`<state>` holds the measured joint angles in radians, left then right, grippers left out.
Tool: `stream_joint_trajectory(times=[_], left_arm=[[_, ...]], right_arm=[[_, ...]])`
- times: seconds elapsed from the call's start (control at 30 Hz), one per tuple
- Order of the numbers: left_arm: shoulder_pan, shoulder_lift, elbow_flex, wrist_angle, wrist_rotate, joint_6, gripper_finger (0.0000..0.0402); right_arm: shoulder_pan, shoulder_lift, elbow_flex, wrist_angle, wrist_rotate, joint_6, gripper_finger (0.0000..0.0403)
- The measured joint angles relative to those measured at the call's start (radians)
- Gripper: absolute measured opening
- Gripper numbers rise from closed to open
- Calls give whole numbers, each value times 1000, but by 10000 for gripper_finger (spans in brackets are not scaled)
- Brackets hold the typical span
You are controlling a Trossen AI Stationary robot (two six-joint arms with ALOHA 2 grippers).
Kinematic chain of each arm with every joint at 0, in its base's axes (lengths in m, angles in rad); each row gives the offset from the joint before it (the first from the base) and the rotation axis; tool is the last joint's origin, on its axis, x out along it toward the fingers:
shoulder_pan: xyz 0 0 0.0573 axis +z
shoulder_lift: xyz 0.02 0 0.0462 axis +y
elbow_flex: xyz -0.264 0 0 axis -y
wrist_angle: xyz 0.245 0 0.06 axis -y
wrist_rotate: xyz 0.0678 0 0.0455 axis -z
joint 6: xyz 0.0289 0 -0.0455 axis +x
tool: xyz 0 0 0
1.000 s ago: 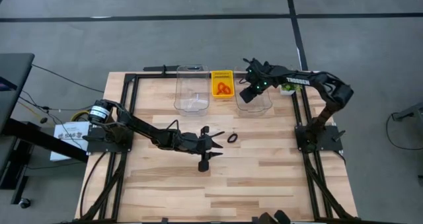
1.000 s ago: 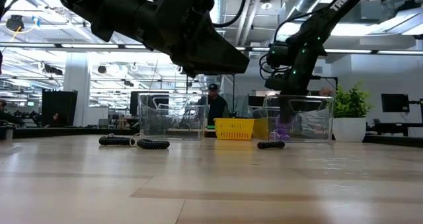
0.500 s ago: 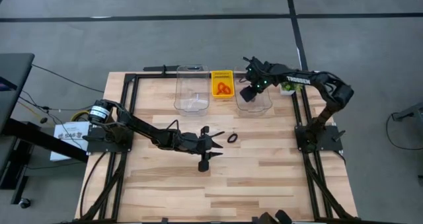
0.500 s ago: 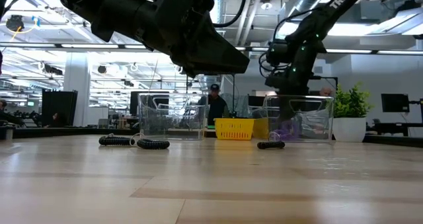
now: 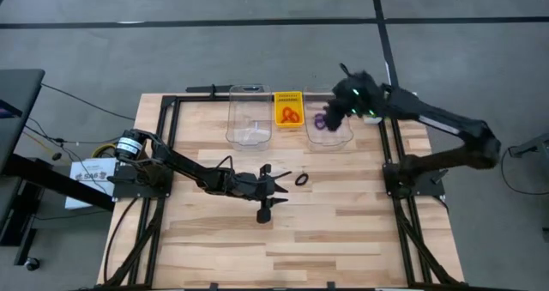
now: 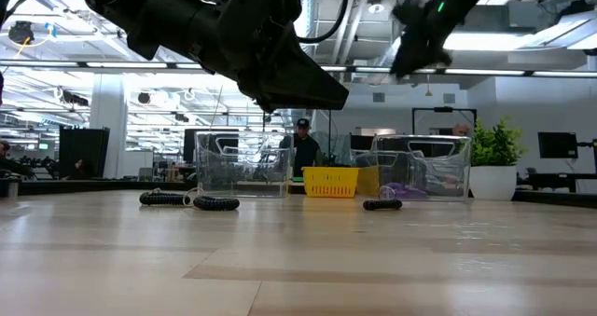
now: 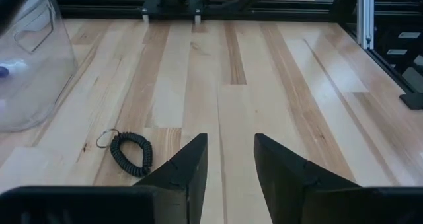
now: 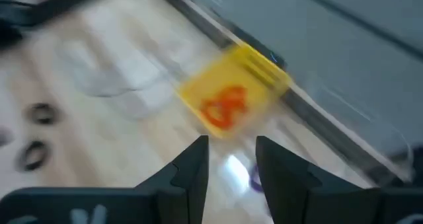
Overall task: Sort spring keychains
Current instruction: Put the right black spring keychain into the left transparent bin
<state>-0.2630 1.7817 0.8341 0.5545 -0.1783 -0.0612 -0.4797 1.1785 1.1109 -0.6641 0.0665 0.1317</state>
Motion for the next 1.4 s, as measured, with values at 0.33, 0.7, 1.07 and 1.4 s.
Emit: stream_joint_trajectory(times=[0.33, 0.7, 1.07, 1.4], left_arm=[[1, 0, 0, -1, 0, 0, 122], [1, 0, 0, -1, 0, 3, 120], [17, 0, 0, -1, -1, 30, 120], [37, 0, 0, 0, -1, 30, 120]], right_arm=[[457, -270, -224, 78, 247, 97, 117], [775, -221, -633, 584, 407, 161, 117], [850, 7, -749, 891, 411, 121, 117], [781, 238, -751, 1059, 412, 122, 117]])
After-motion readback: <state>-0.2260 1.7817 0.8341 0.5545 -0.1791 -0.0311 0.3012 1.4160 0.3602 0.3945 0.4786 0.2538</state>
